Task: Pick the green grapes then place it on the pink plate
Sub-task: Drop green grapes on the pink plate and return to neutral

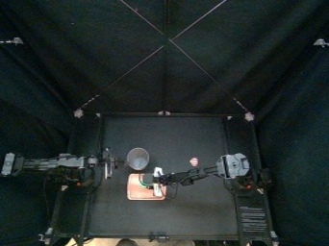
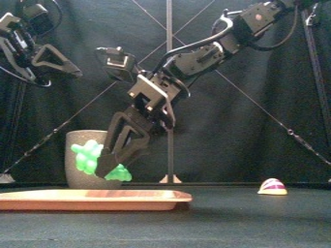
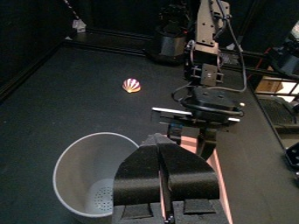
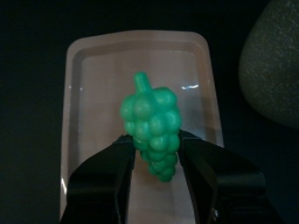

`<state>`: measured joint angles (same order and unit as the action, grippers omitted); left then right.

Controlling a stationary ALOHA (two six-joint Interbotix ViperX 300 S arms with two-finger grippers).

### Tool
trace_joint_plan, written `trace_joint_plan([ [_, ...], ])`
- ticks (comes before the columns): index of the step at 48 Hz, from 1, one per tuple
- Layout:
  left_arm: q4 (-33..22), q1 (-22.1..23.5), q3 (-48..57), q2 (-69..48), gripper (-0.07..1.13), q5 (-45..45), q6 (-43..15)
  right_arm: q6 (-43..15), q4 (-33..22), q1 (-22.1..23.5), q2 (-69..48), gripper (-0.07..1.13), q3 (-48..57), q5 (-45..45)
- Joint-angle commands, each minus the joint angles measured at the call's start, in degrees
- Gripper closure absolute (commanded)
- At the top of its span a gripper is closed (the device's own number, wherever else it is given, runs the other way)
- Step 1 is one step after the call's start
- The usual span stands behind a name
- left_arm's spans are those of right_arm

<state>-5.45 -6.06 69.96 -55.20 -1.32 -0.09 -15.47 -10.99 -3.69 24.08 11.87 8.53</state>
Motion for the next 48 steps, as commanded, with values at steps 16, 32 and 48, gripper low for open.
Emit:
trace_joint_plan([
  [16,0.1,-0.4,-1.0,0.4,0.89,-0.4,-0.1,-0.5,1.1,-1.1,-2.3,0.05,-2.6,4.0],
  [32,0.0,-0.4,-1.1,0.4,0.89,-0.4,-0.1,-0.4,-3.5,-1.6,-11.9,0.05,-2.0,4.9],
  [48,0.1,-0.4,-0.9,0.4,0.89,-0.4,-0.1,-0.4,-11.8,-1.4,-21.2,0.05,4.9,-1.6],
])
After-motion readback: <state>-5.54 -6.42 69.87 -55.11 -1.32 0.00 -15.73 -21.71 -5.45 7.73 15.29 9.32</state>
